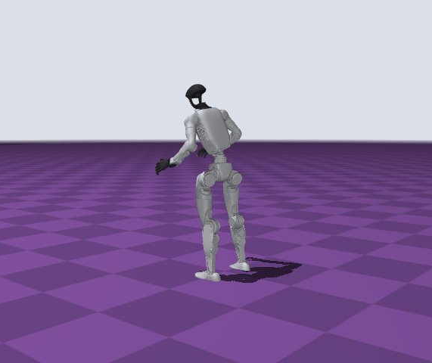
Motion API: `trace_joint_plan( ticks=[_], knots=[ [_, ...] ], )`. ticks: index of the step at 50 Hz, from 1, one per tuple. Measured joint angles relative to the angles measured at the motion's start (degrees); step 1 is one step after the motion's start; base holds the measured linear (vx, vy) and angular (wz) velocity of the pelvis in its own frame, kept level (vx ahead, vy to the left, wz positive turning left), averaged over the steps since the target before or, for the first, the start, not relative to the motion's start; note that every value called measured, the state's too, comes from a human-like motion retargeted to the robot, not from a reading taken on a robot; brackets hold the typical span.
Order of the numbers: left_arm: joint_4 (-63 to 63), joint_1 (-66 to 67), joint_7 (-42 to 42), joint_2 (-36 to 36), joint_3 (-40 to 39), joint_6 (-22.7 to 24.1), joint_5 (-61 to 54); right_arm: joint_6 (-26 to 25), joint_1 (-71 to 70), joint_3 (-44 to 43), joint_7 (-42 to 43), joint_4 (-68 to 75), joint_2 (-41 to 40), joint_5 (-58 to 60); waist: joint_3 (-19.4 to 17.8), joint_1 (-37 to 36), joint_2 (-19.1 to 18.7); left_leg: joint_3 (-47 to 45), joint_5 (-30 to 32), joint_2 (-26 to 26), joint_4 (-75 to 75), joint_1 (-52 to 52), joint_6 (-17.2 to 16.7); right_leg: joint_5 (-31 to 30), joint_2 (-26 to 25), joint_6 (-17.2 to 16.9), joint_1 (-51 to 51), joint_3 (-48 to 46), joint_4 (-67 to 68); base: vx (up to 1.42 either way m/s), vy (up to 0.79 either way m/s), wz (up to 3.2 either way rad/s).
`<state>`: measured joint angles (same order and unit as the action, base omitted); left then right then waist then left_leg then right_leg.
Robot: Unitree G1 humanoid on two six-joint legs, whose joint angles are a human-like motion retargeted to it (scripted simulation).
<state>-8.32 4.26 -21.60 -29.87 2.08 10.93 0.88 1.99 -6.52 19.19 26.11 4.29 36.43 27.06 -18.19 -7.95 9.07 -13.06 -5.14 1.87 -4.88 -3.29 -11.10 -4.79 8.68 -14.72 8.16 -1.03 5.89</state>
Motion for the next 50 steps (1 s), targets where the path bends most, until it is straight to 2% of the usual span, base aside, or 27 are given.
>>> trace_joint_plan(
  ticks=[5,8,10,12,15,18,20,21,25,27,29,32,33,35,38,43,45,47,50],
  knots=[
    [2.4,10.1,-3.0,3.4,-2.0,1.3,0.4,0.5,8.2,-1.8,0.1,-1.1,-2.0,2.0,-3.1,1.6,0.5,-0.9,0.2,0.1,0.2,0.8,-0.3,-1.4,-0.4,-0.3,1.6,3.0,0.7,-0.09,0.06,-0.17],
    [2.9,9.3,-4.3,2.8,-0.5,1.3,1.0,0.3,9.1,-1.5,0.1,-1.4,-2.0,1.6,-4.2,2.6,0.5,-0.2,0.7,-0.5,-0.1,2.4,0.2,-2.0,0.0,-0.2,2.6,5.2,-0.6,-0.09,0.04,0.20],
    [2.5,8.6,-2.5,1.8,1.3,1.2,4.9,1.5,10.7,-1.8,-1.1,-1.9,-2.3,1.8,-4.8,3.9,0.3,0.3,-2.6,-0.1,4.9,4.6,1.4,0.6,0.1,-0.3,2.8,4.2,2.0,-0.04,0.00,0.53],
    [0.3,3.2,-2.0,0.0,4.6,0.1,5.5,0.0,7.9,0.4,-1.4,-0.2,-1.6,2.5,-5.3,4.0,0.3,1.4,0.8,-1.1,0.6,4.5,0.1,-0.3,0.7,0.1,3.5,5.1,0.1,-0.10,0.02,0.28],
    [-5.7,-7.6,0.1,-2.7,11.2,-1.7,8.8,-1.3,2.1,4.0,-1.6,4.0,-1.5,3.2,-6.7,4.1,-0.2,2.5,1.8,-1.4,-0.1,6.5,0.3,-0.5,1.2,0.6,4.6,3.9,-0.9,-0.10,-0.02,0.35],
    [-12.1,-15.8,3.3,-3.6,18.6,-2.7,16.5,-1.3,-1.2,6.8,-3.1,7.1,-1.6,4.8,-10.1,4.6,-1.4,3.2,-1.4,-0.5,6.3,7.7,-2.5,1.2,1.4,-0.2,3.2,0.7,2.2,-0.05,-0.06,0.52],
    [-18.6,-26.1,1.9,-3.4,24.6,-4.0,16.4,-2.8,-9.5,11.9,-1.7,12.4,-1.1,4.4,-10.7,3.8,-1.5,3.8,3.2,-1.4,0.0,9.0,0.1,-1.2,1.6,0.8,6.3,1.5,-0.6,-0.22,-0.06,0.09],
    [-21.7,-29.9,1.9,-3.2,27.4,-4.5,17.1,-3.4,-13.2,14.5,-1.3,15.2,-1.3,4.8,-11.0,4.2,-1.8,4.1,3.5,-1.3,0.0,10.6,0.4,-1.6,1.5,0.8,7.5,1.1,-0.9,-0.22,-0.07,0.15],
    [-34.3,-44.0,1.7,-0.6,37.7,-5.3,18.0,-5.8,-27.7,25.3,0.7,27.0,-2.9,5.6,-11.6,5.5,-2.7,5.5,6.0,-1.2,-0.1,17.8,-0.5,-3.4,1.8,0.3,13.4,-0.5,-1.8,-0.17,-0.13,0.39],
    [-39.5,-49.2,3.3,1.1,41.1,-5.2,19.8,-6.3,-33.6,28.7,0.4,32.3,-4.7,6.0,-11.6,6.4,-3.8,6.0,4.8,0.2,4.5,24.0,-3.3,-3.2,0.9,-0.2,17.6,-2.8,0.1,-0.18,-0.18,0.46],
    [-43.4,-56.8,1.3,2.1,45.8,-6.2,13.1,-8.6,-43.2,36.1,2.3,38.3,-5.5,3.2,-11.6,6.9,-3.9,6.9,9.4,-1.2,-0.1,28.2,-0.9,-6.6,1.9,0.2,22.3,-1.9,-3.7,-0.25,-0.08,0.28],
    [-48.3,-66.0,1.4,3.0,50.3,-7.2,10.5,-9.8,-54.9,42.0,1.6,47.2,-8.5,1.2,-11.6,8.6,-5.1,7.3,9.8,-0.6,3.2,39.1,-0.9,-6.9,1.9,-0.2,32.1,-4.2,-0.7,-0.18,-0.16,0.52],
    [-49.7,-70.0,-0.8,3.4,52.9,-7.2,5.3,-10.8,-59.9,46.3,2.6,50.5,-9.0,-0.9,-11.6,8.7,-5.2,8.1,13.0,-0.7,0.7,41.7,-1.3,-9.8,1.8,0.2,34.7,-3.6,-3.6,-0.24,-0.19,0.41],
    [-52.7,-74.9,0.9,4.1,53.9,-6.5,6.4,-10.2,-66.1,46.7,2.1,57.1,-11.4,0.0,-11.6,9.5,-6.3,7.9,12.7,0.0,5.3,50.1,-3.9,-9.3,1.2,-0.3,42.2,-6.2,0.7,-0.21,-0.21,0.50],
    [-56.4,-85.0,0.9,3.9,57.5,-6.0,3.1,-9.8,-77.8,50.0,1.8,66.7,-14.2,-0.7,-11.6,10.4,-7.0,8.3,14.6,0.0,8.1,62.1,-3.9,-12.2,0.9,-0.3,52.3,-7.0,0.3,-0.17,-0.14,0.51],
    [-61.3,-99.6,0.5,1.5,64.0,-5.5,0.5,-6.7,-93.2,58.3,-2.2,71.2,-13.4,-6.1,-11.6,12.3,-8.2,9.1,17.6,0.3,12.1,78.9,-3.9,-14.2,0.8,-0.3,67.7,-8.0,2.4,-0.07,-0.12,0.57],
    [-63.2,-103.4,0.2,0.2,66.3,-5.6,-0.2,-5.8,-96.9,60.3,-2.7,71.5,-13.2,-6.0,-11.6,13.4,-9.3,10.4,17.4,0.4,15.5,84.6,-3.9,-13.0,1.1,-0.3,72.9,-9.3,6.3,-0.02,-0.12,0.58],
    [-66.6,-110.5,1.2,0.6,68.7,-5.1,-0.9,-6.2,-102.6,61.0,-1.9,73.2,-13.0,-3.4,-11.6,12.6,-7.7,9.5,18.1,1.1,16.6,90.8,-3.9,-14.5,0.3,-0.3,79.3,-9.0,6.7,0.00,-0.13,0.44],
    [-67.1,-113.2,-1.3,-1.6,73.1,-6.5,-0.1,-6.3,-104.4,61.0,-1.2,73.4,-12.3,-3.3,-11.6,13.2,-7.5,10.8,18.4,1.6,17.9,93.2,-3.9,-13.6,0.4,-0.3,81.8,-10.3,9.2,0.10,-0.14,0.31]
  ],
)
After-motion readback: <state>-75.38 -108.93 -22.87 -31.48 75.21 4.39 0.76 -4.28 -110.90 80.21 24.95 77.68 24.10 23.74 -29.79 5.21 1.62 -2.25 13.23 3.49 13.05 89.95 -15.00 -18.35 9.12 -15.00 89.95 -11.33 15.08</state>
